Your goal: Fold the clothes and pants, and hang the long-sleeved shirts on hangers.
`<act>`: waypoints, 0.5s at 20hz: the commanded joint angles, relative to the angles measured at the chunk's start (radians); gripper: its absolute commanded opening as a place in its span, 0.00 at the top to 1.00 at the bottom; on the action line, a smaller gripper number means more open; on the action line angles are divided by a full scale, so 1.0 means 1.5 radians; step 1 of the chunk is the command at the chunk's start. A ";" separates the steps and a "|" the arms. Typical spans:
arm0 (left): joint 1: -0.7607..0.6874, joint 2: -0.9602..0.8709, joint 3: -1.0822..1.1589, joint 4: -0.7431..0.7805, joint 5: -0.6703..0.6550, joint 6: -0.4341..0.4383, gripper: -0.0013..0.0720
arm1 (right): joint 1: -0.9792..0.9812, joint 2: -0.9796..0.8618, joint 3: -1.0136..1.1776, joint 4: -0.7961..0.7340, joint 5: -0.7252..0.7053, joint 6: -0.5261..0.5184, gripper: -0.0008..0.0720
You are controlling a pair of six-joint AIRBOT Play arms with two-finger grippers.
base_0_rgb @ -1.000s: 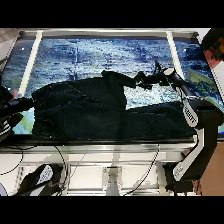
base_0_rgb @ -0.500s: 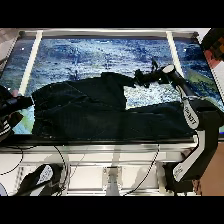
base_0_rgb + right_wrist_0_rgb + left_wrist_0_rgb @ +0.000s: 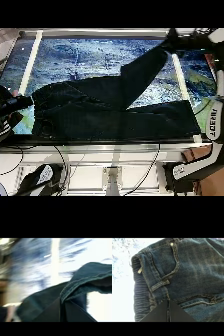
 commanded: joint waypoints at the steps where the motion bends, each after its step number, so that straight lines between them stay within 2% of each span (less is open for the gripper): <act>1: 0.000 0.000 0.000 0.000 0.000 0.000 0.94 | -0.067 0.028 0.013 -0.246 0.161 0.058 0.97; 3: 0.000 0.000 0.000 0.000 0.000 0.000 0.94 | -0.107 0.028 -0.010 -0.352 0.184 0.057 0.97; 5: 0.000 0.000 0.000 0.000 -0.001 -0.004 0.94 | -0.155 0.018 -0.031 -0.377 0.179 0.041 0.97; 8: 0.000 0.000 0.000 0.000 -0.001 -0.040 0.94 | -0.210 -0.019 -0.037 -0.345 0.167 0.039 0.97; 10: 0.000 0.000 0.000 0.000 -0.001 -0.043 0.94 | -0.219 -0.033 -0.037 -0.271 0.100 0.032 0.97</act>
